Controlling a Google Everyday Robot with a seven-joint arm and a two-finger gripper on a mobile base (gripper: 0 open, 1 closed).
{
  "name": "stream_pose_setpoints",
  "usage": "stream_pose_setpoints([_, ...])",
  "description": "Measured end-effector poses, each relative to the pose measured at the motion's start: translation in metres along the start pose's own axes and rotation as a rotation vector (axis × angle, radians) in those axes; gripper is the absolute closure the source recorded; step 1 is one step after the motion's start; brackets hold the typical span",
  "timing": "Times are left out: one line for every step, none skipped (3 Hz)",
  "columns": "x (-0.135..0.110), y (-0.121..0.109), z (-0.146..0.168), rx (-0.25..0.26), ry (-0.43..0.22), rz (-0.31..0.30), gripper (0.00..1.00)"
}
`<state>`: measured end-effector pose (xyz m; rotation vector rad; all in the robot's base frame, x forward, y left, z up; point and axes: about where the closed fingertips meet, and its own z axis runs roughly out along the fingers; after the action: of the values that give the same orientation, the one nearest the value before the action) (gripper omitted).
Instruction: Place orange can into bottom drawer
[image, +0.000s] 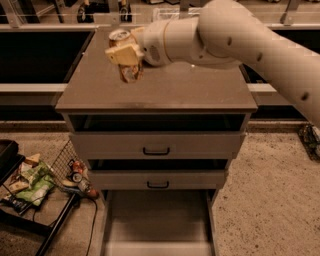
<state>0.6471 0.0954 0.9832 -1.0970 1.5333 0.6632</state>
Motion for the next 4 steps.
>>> stream_pose_setpoints([0.036,0.081,-0.045,-0.054,0.015,0.035,1.00])
stream_pose_setpoints([0.087,0.136,-0.059,-0.088,0.019,0.040,1.00])
stream_pose_setpoints([0.157,0.179,-0.065,-0.088,-0.009,0.116,1.00])
stream_pose_setpoints([0.232,0.181,-0.088,0.011,-0.048,0.144,1.00])
